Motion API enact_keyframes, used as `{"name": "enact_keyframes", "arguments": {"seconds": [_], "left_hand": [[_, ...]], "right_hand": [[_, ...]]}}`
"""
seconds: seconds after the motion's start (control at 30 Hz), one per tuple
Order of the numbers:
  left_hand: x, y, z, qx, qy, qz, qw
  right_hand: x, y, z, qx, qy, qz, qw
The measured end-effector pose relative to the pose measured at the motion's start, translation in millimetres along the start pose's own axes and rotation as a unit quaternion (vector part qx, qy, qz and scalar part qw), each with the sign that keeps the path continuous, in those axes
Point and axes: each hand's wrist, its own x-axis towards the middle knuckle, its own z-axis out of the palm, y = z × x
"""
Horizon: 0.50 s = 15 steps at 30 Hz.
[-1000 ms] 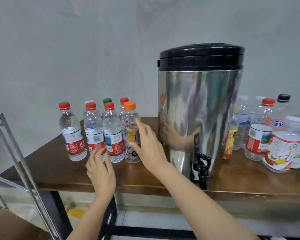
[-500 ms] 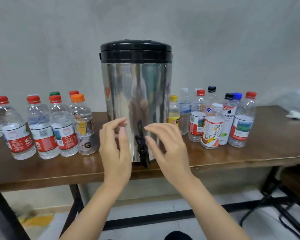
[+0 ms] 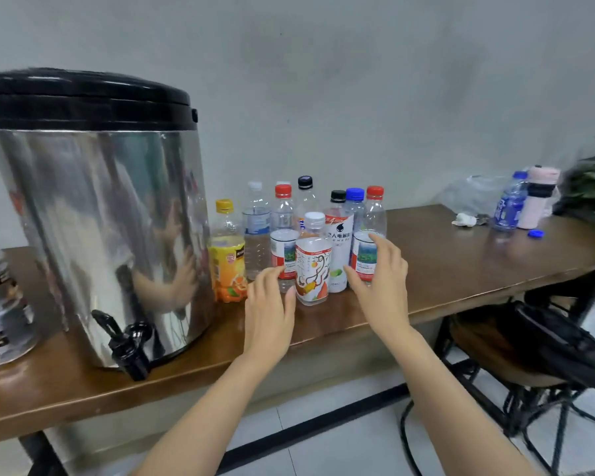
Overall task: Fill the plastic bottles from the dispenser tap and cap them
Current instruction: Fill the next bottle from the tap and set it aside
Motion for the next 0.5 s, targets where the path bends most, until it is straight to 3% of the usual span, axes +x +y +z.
{"name": "enact_keyframes", "arguments": {"seconds": [0.2, 0.5], "left_hand": [[17.2, -13.9, 28.1, 0.090, -0.041, -0.046, 0.994], [30.1, -24.1, 38.5, 0.103, -0.048, -0.055, 0.992]], "right_hand": [[59.3, 32.0, -3.9, 0.003, -0.006, 0.036, 0.999], [110.0, 54.4, 11.8, 0.068, -0.077, 0.105, 0.989]]}}
